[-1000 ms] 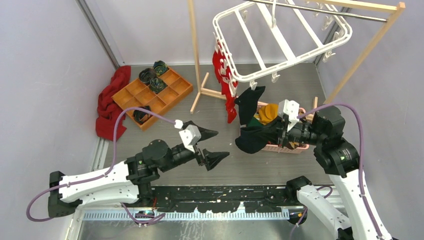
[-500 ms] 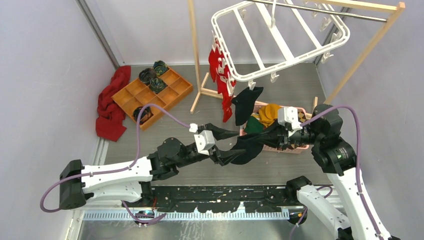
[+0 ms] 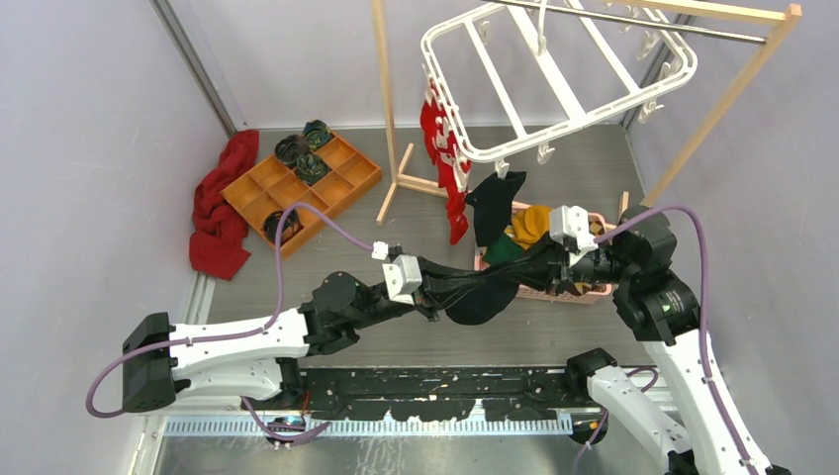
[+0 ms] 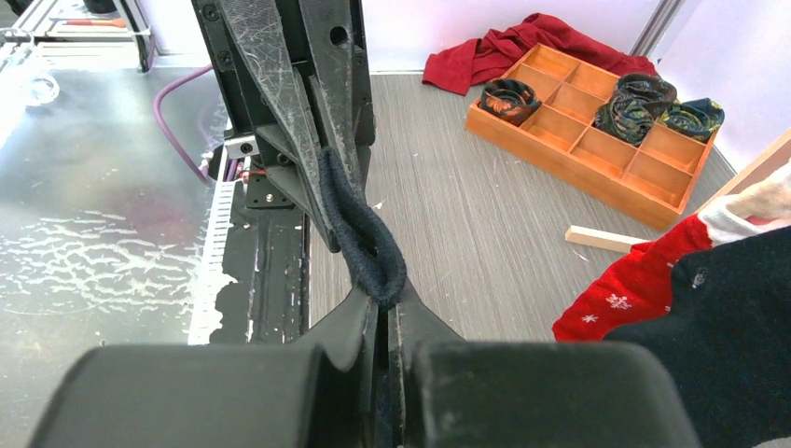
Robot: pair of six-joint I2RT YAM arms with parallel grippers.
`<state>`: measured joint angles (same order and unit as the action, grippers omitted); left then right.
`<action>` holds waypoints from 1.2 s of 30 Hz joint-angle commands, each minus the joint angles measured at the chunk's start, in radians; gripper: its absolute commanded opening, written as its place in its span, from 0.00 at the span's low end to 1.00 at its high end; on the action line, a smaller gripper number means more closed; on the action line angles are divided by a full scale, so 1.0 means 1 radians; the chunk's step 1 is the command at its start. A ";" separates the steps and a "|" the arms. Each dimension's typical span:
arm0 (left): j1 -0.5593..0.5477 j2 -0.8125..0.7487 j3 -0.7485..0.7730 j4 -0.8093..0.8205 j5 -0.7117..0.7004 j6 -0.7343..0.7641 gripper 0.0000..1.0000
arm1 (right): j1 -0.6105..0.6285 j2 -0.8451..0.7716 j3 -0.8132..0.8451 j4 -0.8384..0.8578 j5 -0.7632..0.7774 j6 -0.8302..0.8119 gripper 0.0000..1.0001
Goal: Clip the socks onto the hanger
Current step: Pick up the sock from the bin, then open the clamp at the hanger.
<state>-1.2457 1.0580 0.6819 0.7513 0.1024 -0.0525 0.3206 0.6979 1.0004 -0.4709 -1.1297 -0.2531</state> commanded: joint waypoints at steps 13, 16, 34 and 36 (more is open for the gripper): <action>0.023 -0.004 0.044 -0.044 -0.032 0.136 0.00 | -0.298 -0.033 -0.040 0.210 0.025 0.192 0.58; 0.028 0.009 0.057 -0.047 -0.023 0.159 0.00 | -0.463 0.020 -0.032 0.304 -0.072 0.243 0.58; 0.143 0.057 0.075 -0.005 0.096 0.096 0.00 | -0.589 0.265 0.032 0.668 -0.213 0.222 0.79; 0.150 0.074 0.086 -0.003 0.110 0.092 0.00 | -0.589 0.272 0.034 0.700 -0.215 0.212 0.79</action>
<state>-1.1103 1.1118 0.7109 0.6830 0.1703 0.0570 -0.2642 0.9638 0.9874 0.0860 -1.2781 -0.0502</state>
